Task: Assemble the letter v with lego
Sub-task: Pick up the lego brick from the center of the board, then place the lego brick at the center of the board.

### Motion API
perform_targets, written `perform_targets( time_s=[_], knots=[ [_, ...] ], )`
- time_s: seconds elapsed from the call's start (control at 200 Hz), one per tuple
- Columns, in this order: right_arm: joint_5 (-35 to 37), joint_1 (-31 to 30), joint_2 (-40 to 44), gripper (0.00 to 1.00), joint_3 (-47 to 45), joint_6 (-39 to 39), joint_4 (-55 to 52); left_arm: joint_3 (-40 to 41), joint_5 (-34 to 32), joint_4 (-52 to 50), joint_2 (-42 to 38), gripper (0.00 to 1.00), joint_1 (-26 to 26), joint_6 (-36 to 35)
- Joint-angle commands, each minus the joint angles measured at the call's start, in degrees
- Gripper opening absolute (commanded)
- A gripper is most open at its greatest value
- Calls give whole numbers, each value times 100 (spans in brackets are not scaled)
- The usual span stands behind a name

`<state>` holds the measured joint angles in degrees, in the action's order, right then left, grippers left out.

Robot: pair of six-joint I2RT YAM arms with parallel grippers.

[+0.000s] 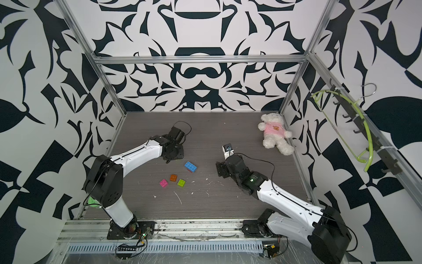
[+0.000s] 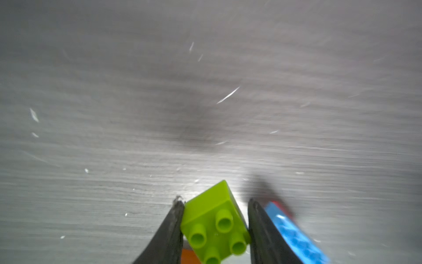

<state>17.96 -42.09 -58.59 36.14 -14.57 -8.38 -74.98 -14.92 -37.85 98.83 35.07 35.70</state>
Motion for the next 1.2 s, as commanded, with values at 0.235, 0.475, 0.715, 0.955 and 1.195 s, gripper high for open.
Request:
perform_targets(
  time_s=[0.235,0.475,0.715,0.955,1.195],
  knots=[
    [530,51,358,89,225,-275,-640,-2425,-149,-555,1566,21,1307,-283],
    [789,78,947,89,50,-590,-1078,-3592,198,-568,2992,21,1642,-318],
    [795,102,1140,88,-98,-679,-1268,-3749,386,-468,3573,32,1643,-249],
    [840,122,1013,88,-75,-689,-1279,-3290,394,-246,3180,69,1635,-325],
    [372,166,1065,88,-60,-697,-1087,-1289,679,816,1280,100,1249,-263]
  ],
)
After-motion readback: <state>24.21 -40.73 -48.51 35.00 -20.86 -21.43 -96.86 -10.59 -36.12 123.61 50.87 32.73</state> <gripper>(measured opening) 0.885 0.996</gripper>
